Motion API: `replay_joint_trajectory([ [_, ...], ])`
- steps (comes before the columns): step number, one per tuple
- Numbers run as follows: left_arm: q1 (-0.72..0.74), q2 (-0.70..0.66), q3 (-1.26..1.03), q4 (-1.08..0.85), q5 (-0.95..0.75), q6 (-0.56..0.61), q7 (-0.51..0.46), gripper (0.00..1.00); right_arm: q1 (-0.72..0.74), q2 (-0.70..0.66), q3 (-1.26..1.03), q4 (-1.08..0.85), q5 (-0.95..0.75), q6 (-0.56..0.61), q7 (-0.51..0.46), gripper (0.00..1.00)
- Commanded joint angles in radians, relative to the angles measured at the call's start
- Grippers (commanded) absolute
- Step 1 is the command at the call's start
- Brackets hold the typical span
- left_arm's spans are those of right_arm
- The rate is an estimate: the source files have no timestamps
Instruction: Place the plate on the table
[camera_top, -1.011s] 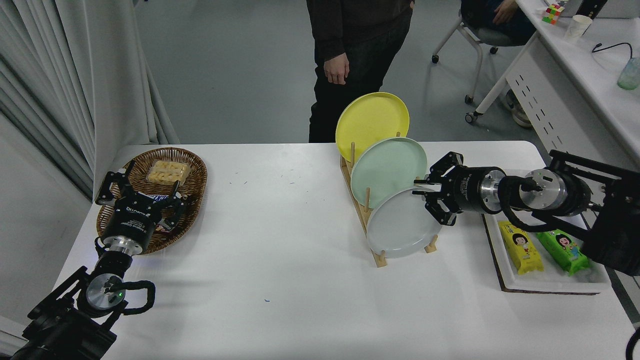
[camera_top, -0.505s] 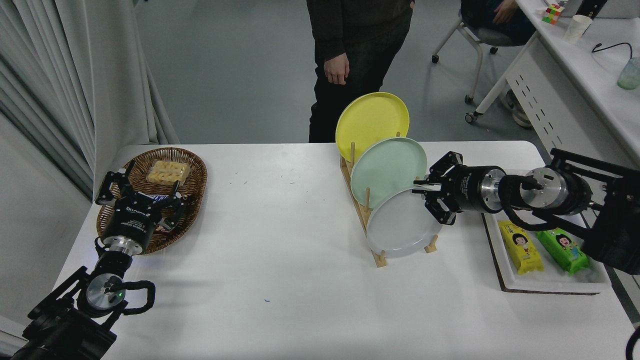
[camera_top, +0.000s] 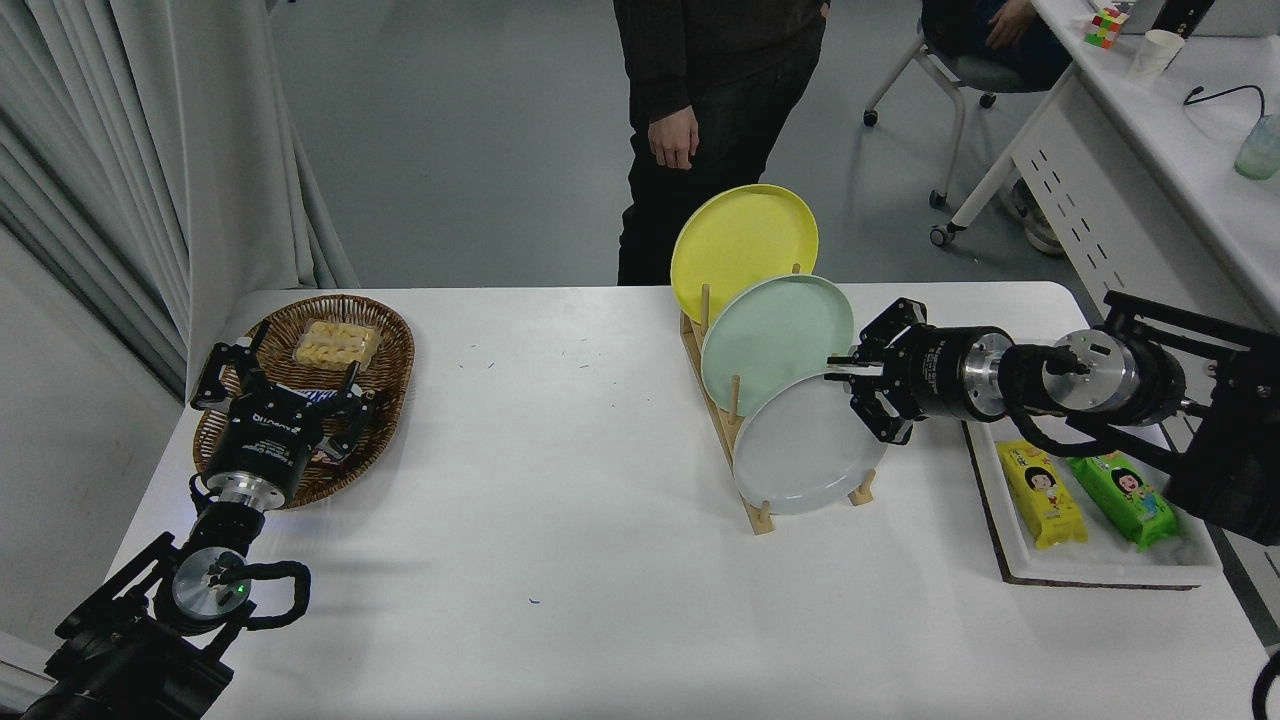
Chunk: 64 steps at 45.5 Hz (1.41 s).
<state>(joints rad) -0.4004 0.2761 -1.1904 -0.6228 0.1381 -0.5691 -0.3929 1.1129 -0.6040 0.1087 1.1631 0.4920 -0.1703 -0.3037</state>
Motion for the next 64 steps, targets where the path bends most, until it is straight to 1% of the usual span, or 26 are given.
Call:
replay_joint_trajectory([
  [1,0.0,0.0,0.0,0.0,0.0,0.0,0.0,0.98,0.002,0.0,-0.001,0.0,-0.003,0.002,0.0,0.02],
  [5,0.0,0.0,0.0,0.0,0.0,0.0,0.0,0.98,0.001,0.0,-0.001,0.0,-0.003,0.003,0.0,0.0],
  [21,0.0,0.0,0.0,0.0,0.0,0.0,0.0,0.98,0.002,-0.003,-0.003,0.003,-0.006,0.011,0.0,0.0],
  [29,0.0,0.0,0.0,0.0,0.0,0.0,0.0,0.98,0.01,-0.023,-0.003,0.006,-0.009,0.067,0.0,0.0],
  [33,0.0,0.0,0.0,0.0,0.0,0.0,0.0,0.98,0.013,-0.025,-0.004,0.007,-0.01,0.075,0.0,0.0],
  [44,0.0,0.0,0.0,0.0,0.0,0.0,-0.001,0.98,0.016,-0.056,-0.004,0.026,-0.012,0.118,-0.006,0.0],
  [54,0.0,0.0,0.0,0.0,0.0,0.0,-0.001,0.98,0.044,-0.088,-0.001,0.047,-0.013,0.118,-0.009,0.0],
  [64,0.0,0.0,0.0,0.0,0.0,0.0,0.0,0.98,0.068,-0.143,0.0,0.107,-0.009,0.118,-0.037,0.0],
])
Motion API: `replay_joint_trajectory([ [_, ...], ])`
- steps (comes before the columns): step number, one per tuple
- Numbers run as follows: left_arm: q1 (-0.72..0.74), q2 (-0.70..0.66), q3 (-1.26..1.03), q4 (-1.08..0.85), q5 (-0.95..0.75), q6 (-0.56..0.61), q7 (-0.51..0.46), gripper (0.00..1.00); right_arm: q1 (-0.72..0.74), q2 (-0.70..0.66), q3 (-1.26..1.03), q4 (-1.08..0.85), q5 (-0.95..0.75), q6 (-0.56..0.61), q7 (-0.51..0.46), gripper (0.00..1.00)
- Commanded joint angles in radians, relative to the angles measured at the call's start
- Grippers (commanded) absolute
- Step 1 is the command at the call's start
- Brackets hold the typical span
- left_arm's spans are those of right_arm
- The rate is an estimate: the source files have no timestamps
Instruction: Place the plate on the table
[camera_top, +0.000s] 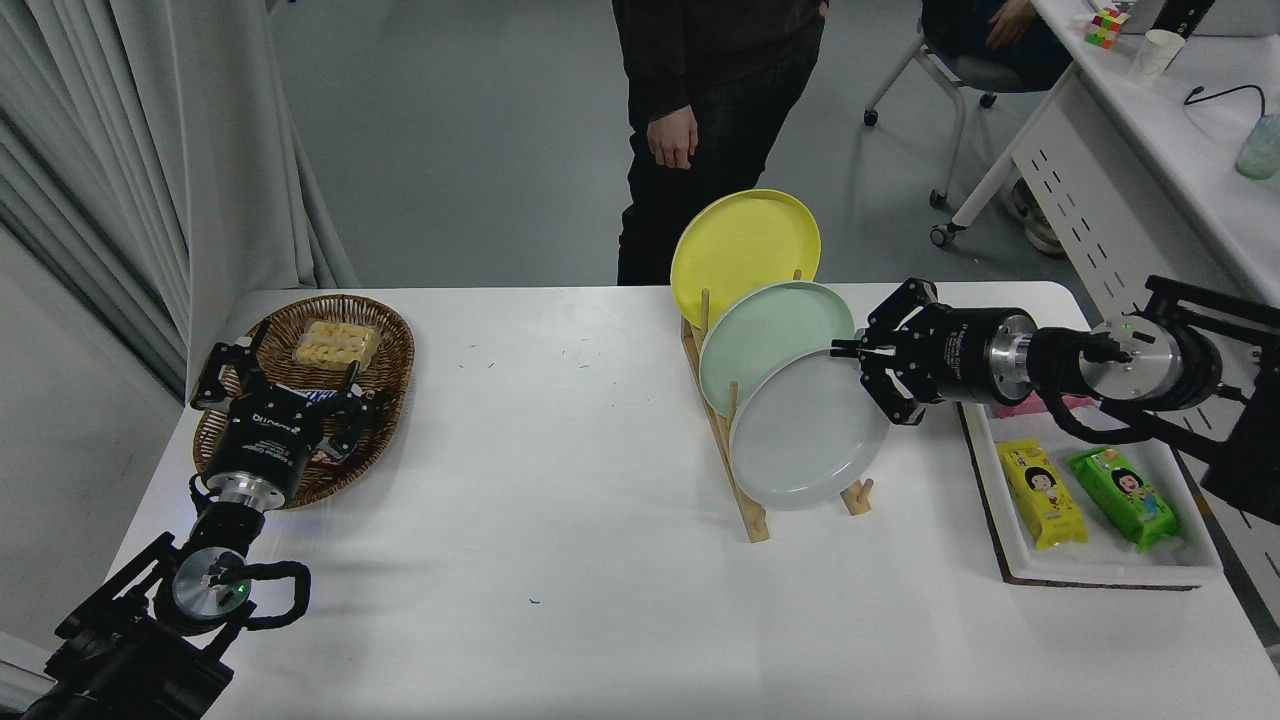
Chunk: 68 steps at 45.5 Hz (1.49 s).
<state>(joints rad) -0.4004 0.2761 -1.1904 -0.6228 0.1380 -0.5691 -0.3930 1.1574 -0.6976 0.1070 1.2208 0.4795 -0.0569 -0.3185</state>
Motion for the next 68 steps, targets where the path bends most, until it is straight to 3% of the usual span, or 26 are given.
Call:
replay_joint_trajectory([
  [1,0.0,0.0,0.0,0.0,0.0,0.0,0.0,0.98,0.025,-0.054,0.003,0.058,0.005,0.005,-0.027,0.0],
  [9,0.0,0.0,0.0,0.0,0.0,0.0,0.0,0.98,0.036,-0.089,0.014,0.112,0.016,0.003,-0.089,0.0],
  [56,0.0,0.0,0.0,0.0,0.0,0.0,-0.001,0.98,0.154,-0.12,0.123,0.172,0.16,0.003,-0.255,0.0],
  [68,0.0,0.0,0.0,0.0,0.0,0.0,-0.001,0.98,0.208,-0.068,0.123,0.171,0.202,-0.096,-0.269,0.0],
])
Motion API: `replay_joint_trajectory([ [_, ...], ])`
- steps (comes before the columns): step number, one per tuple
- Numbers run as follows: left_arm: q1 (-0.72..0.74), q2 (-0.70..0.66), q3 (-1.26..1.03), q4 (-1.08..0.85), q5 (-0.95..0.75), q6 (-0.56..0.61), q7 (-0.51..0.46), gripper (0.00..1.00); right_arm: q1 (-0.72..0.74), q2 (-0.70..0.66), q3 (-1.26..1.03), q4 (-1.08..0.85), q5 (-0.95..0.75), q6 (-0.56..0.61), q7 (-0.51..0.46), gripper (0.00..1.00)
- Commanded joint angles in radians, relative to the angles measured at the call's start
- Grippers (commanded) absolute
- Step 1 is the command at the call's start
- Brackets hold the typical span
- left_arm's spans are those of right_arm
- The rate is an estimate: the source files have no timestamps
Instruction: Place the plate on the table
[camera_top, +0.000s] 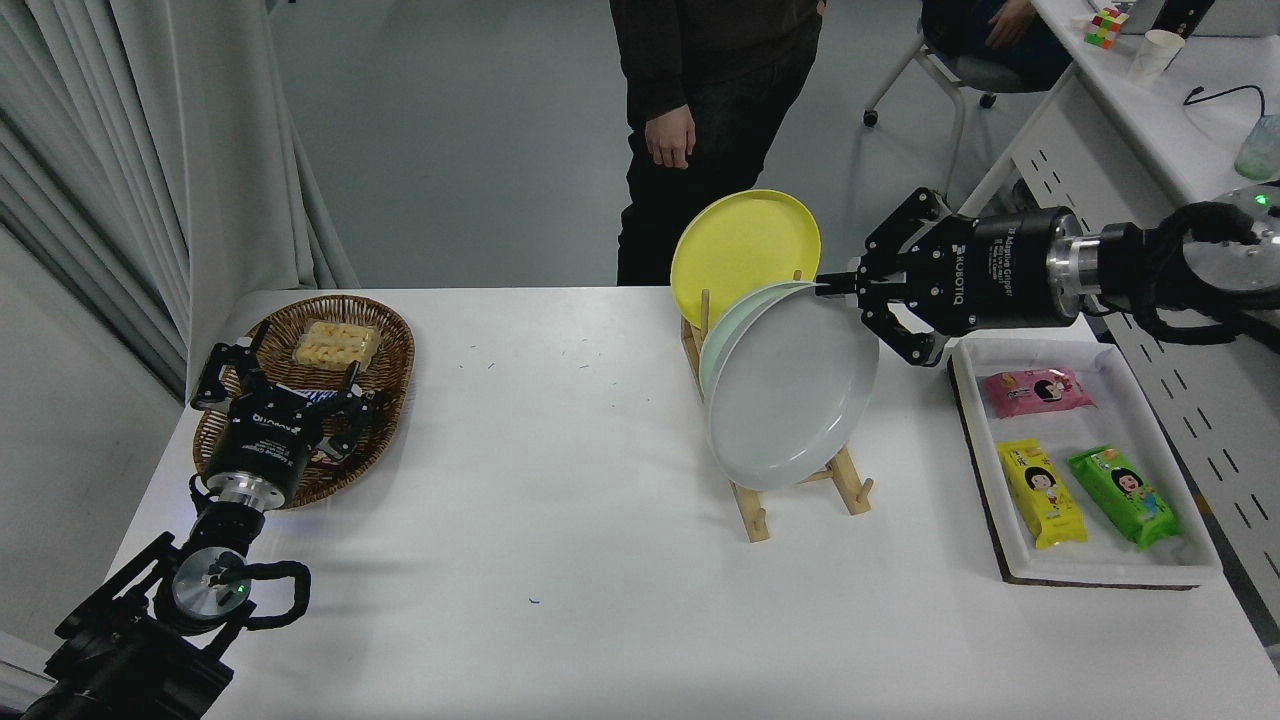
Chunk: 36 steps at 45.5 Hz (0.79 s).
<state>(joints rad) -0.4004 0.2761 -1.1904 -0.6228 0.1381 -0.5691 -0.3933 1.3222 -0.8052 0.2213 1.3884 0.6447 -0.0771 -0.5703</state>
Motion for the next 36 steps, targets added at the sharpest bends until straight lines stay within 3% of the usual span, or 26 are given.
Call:
replay_joint_trajectory([
  [1,0.0,0.0,0.0,0.0,0.0,0.0,0.001,0.98,0.046,0.047,0.01,0.003,0.036,-0.085,-0.022,0.0],
  [36,0.0,0.0,0.0,0.0,0.0,0.0,0.001,0.98,0.031,0.142,0.0,-0.012,0.03,-0.162,-0.039,0.0],
])
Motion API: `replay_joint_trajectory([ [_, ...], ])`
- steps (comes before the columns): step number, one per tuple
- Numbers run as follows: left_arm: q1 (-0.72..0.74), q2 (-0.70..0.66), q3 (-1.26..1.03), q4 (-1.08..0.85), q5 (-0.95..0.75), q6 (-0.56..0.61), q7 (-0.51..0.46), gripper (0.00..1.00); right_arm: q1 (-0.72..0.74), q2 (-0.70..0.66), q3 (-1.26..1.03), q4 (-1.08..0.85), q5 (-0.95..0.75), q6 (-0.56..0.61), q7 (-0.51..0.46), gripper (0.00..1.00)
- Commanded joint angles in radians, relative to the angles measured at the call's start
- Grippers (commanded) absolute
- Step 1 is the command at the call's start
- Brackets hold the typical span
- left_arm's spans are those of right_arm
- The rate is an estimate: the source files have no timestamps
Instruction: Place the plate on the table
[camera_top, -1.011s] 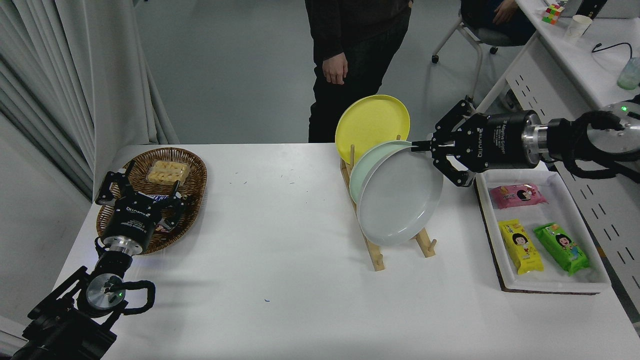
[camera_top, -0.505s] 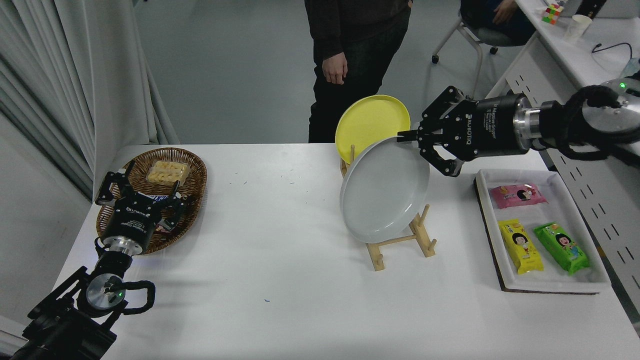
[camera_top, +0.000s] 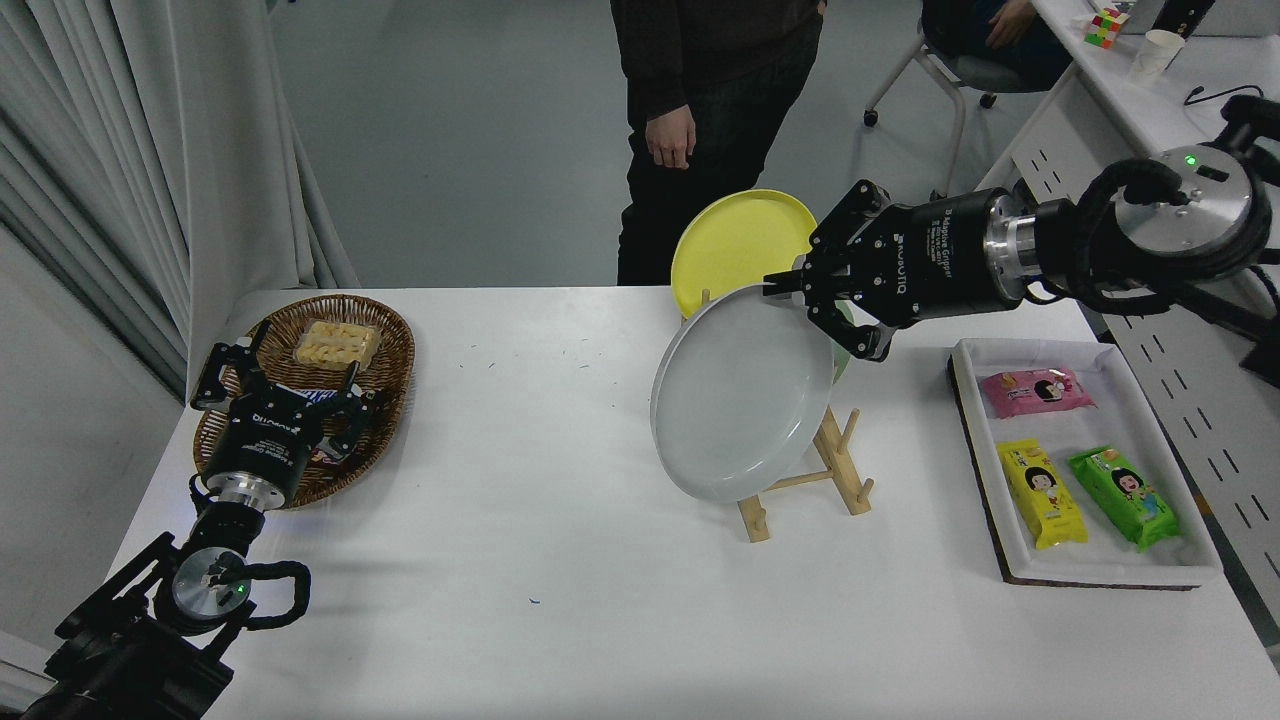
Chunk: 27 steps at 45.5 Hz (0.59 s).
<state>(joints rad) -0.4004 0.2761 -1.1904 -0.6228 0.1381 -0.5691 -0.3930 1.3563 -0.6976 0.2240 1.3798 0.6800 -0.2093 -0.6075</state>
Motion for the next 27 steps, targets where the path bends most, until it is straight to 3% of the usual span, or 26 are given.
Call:
replay_joint_trajectory([
  [1,0.0,0.0,0.0,0.0,0.0,0.0,0.0,0.98,-0.005,0.04,-0.003,-0.004,-0.007,-0.035,-0.001,0.0],
  [27,0.0,0.0,0.0,0.0,0.0,0.0,0.0,0.98,-0.025,0.079,0.012,-0.007,-0.008,-0.093,-0.003,0.0],
])
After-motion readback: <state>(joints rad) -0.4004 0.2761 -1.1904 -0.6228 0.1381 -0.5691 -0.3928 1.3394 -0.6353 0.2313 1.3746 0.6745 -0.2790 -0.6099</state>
